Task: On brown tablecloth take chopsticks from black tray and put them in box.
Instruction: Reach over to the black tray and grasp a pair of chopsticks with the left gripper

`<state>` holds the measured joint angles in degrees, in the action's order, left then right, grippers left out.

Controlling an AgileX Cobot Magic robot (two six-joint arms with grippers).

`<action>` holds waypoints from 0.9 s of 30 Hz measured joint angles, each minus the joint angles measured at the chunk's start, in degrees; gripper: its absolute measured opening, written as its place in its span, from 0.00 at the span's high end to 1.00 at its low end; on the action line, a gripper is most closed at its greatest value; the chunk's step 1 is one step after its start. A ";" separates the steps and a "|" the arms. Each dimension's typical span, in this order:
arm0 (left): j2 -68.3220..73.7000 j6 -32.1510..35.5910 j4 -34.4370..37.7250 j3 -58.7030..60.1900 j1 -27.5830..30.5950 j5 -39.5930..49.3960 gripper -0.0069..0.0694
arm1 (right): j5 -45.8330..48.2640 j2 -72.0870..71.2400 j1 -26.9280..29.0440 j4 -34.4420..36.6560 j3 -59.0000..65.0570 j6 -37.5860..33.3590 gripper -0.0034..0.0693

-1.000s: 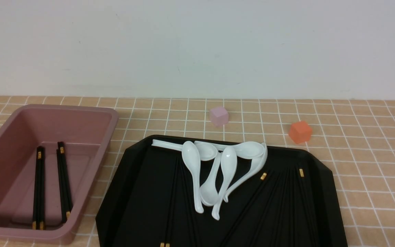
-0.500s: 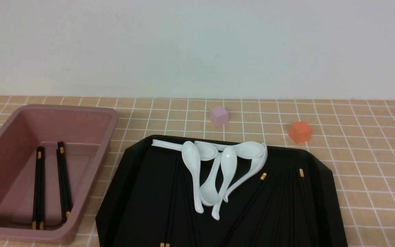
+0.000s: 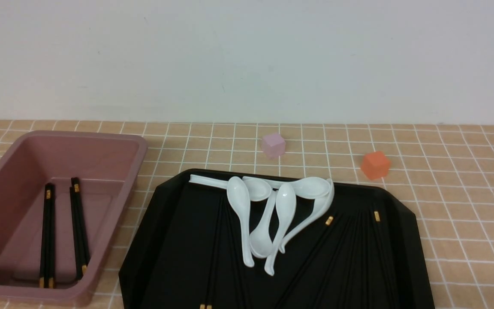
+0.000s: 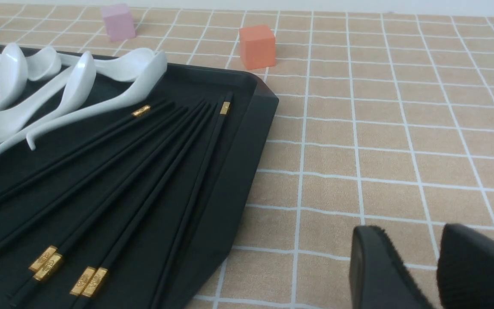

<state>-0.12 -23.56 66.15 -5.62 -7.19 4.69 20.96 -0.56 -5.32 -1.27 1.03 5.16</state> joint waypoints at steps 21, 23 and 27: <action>77.48 2.73 -42.58 -45.64 -15.45 48.73 0.93 | 0.00 0.00 0.00 0.00 0.00 0.00 0.62; 82.04 -2.52 -45.86 -48.35 -21.20 45.08 0.93 | 0.00 0.00 0.00 0.00 0.00 0.00 0.62; 88.83 -8.48 -52.11 -51.73 -27.60 43.65 0.87 | 0.00 0.00 0.00 0.00 0.00 0.00 0.62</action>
<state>88.71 -32.04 14.04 -57.35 -34.79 48.34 20.96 -0.56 -5.32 -1.27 1.03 5.16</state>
